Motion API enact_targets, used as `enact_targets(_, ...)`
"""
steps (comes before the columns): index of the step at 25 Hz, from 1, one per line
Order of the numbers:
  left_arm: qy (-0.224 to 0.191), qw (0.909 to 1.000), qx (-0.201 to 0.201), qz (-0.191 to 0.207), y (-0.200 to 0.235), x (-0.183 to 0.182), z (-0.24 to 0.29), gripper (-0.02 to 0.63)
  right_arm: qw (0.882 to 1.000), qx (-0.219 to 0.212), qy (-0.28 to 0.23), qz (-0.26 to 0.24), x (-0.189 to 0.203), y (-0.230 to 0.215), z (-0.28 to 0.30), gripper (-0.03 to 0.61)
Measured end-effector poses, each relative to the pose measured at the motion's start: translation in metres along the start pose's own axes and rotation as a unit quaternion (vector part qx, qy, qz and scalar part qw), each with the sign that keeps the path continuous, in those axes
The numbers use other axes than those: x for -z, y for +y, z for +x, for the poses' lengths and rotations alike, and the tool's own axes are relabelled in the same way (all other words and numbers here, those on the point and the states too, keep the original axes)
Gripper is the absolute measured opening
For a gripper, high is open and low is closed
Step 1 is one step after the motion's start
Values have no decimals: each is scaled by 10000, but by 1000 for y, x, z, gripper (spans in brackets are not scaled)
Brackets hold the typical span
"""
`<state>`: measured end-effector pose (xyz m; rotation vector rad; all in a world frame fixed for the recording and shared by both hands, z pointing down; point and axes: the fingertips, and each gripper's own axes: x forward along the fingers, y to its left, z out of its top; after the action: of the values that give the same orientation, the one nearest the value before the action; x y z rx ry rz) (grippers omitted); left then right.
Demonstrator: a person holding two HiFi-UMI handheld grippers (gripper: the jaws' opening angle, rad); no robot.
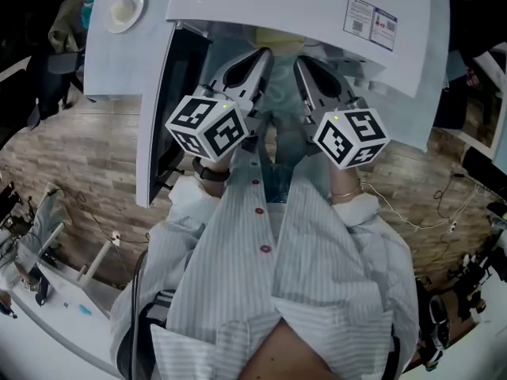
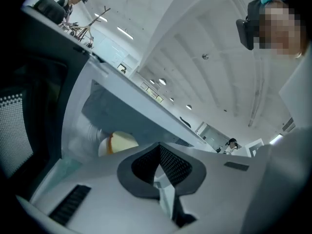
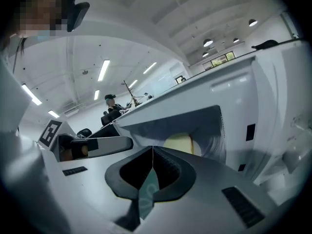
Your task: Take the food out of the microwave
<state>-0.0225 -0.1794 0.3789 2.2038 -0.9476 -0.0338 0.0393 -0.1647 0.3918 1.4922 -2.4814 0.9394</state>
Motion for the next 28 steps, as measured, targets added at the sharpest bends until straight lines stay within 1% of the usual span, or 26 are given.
enact_targets(9, 329, 9993, -102, -159, 32, 30, 13, 8, 9991, 219, 249, 248, 33, -24, 18, 32)
enact_targets(14, 526, 9979, -259, -266, 50, 47, 16, 8, 9980, 351, 353, 392, 47, -36, 25, 32)
enact_targets(21, 615, 9960, -410, -493, 67, 61, 18, 8, 9962, 532, 492, 474, 67, -46, 35, 34)
enact_targets(28, 635, 9919, -489, -981, 80, 75, 22, 8, 9929, 643, 700, 711, 87, -57, 42, 34)
